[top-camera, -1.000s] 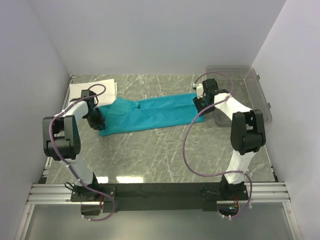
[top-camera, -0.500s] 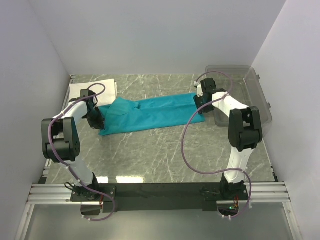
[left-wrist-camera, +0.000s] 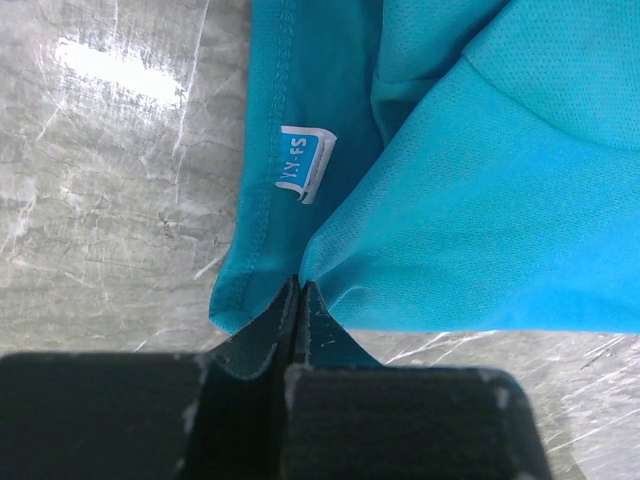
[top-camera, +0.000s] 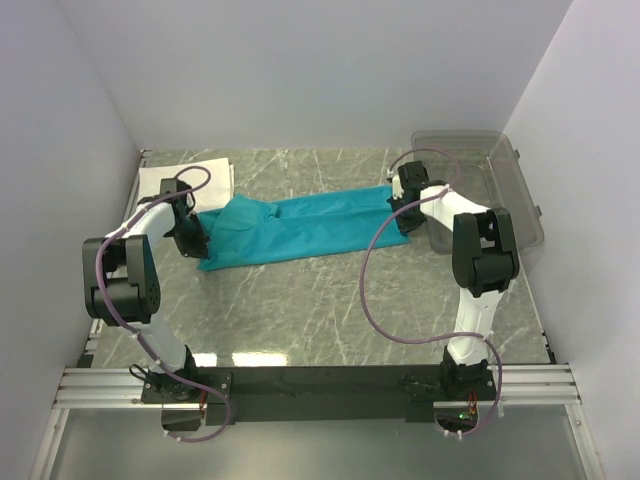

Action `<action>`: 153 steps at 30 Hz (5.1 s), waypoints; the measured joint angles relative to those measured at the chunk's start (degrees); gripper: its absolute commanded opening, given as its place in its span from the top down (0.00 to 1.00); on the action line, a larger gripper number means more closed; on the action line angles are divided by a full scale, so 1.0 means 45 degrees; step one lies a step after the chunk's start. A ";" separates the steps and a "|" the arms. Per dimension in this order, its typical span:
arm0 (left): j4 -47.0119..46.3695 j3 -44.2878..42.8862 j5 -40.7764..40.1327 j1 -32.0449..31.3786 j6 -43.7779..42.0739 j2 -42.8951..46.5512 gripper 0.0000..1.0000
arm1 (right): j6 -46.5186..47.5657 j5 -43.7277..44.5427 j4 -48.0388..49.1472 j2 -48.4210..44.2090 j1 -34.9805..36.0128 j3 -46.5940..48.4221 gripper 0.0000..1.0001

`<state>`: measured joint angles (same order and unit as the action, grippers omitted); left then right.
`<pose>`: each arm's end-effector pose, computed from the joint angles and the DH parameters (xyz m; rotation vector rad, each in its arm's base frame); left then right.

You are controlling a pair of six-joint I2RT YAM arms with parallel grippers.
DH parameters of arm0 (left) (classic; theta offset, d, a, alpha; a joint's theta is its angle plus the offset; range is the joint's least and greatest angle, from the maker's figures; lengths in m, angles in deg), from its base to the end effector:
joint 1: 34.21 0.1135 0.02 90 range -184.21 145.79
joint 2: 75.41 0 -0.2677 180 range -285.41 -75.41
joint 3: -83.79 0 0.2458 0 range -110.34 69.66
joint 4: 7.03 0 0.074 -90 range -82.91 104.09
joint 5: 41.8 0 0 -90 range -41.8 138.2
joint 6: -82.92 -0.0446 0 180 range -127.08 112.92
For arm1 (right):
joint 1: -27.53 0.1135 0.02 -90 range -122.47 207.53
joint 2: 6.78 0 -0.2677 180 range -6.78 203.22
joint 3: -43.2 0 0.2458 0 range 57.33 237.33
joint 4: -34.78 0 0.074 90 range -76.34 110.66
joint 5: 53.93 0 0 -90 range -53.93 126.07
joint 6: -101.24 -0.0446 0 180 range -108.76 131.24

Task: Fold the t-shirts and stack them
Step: Fold the tshirt

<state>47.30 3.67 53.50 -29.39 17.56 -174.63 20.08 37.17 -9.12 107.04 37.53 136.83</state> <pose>0.3281 0.0235 0.1838 -0.7100 2.7765 -0.2025 0.4045 0.0705 0.1669 -0.4343 2.6539 -0.0196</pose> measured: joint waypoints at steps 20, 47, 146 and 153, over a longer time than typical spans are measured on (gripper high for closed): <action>0.0597 0.1078 0.0029 0.0296 0.0219 0.2492 0.99 | 0.0369 0.0010 0.0393 -0.2535 -0.0019 -0.2103 1.00; 0.1137 0.3089 0.0704 0.0675 0.0845 0.3517 0.99 | 0.1020 -0.0034 0.0525 -0.2555 -0.0063 -0.3356 1.00; -0.1515 0.0573 0.0758 0.1749 0.2846 -0.0180 0.68 | 0.5921 -0.6975 -0.2467 -0.3429 -0.0335 -0.2832 0.41; -0.1477 0.0563 0.0481 0.1753 0.2569 -0.0243 0.74 | 0.5911 -0.7101 -0.2535 -0.3429 -0.0277 -0.2832 0.41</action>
<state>40.65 6.20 55.67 -21.50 29.12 -175.72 46.68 5.22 -20.53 91.61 36.28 124.09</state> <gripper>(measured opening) 0.306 0.586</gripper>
